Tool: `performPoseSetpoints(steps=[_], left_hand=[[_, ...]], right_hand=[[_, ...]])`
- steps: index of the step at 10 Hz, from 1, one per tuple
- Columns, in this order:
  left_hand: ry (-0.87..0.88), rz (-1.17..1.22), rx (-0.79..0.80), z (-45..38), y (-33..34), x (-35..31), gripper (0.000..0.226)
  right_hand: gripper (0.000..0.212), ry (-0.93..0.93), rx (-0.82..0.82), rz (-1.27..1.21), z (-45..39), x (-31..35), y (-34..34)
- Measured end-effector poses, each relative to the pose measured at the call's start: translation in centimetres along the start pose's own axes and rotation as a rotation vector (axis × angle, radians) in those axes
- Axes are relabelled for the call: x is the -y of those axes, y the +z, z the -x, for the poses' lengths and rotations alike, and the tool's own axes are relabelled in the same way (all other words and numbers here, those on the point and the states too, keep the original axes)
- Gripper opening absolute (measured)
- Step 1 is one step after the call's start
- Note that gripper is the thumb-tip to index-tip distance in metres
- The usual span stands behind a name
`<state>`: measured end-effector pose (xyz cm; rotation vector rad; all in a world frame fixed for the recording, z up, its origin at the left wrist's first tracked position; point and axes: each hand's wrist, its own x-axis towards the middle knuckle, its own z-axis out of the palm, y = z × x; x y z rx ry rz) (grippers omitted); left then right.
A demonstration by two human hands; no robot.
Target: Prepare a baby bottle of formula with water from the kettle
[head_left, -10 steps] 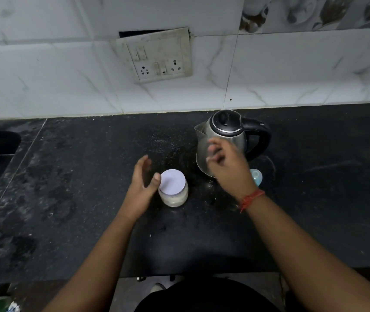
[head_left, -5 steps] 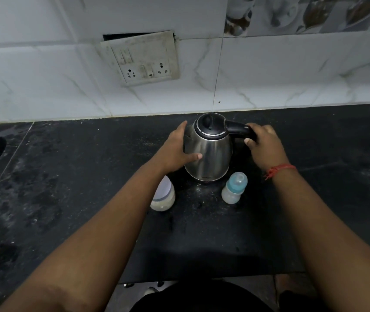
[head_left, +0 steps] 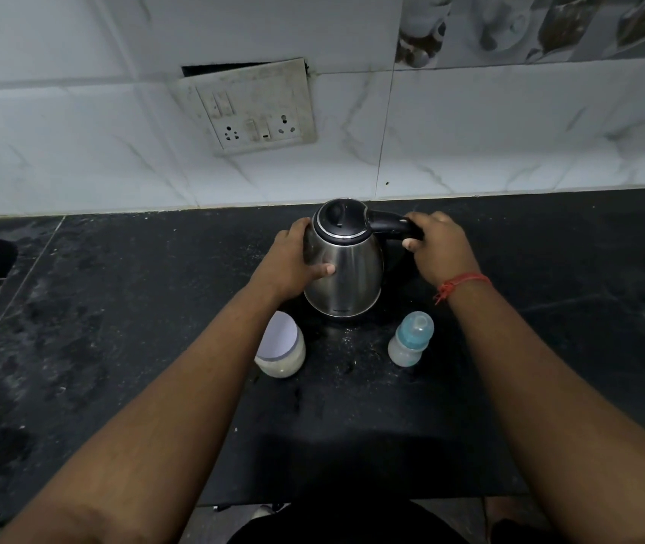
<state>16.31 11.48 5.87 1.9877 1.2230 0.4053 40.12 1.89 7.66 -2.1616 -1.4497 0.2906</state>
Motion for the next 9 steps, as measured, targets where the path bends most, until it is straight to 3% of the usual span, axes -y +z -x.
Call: performPoseSetpoints(steps=[4,6,8,9], left_hand=[[0.002,-0.023,-0.006,0.3,0.0,-0.2,0.093],[-0.015,0.013,-0.008,0.5,0.0,-0.2,0.103],[-0.030,0.004,-0.047,1.8,-0.4,-1.3,0.092],[-0.013,-0.126,-0.120,2.4,-1.3,-2.1,0.084]], right_hand=[[0.044,0.063,-0.012,-0.006,0.2,1.2,0.3],[0.051,0.080,0.047,0.013,0.6,1.2,-0.2],[0.062,0.142,0.091,0.106,1.0,2.2,-0.4],[0.070,0.159,0.049,0.133,1.6,3.4,-0.3]])
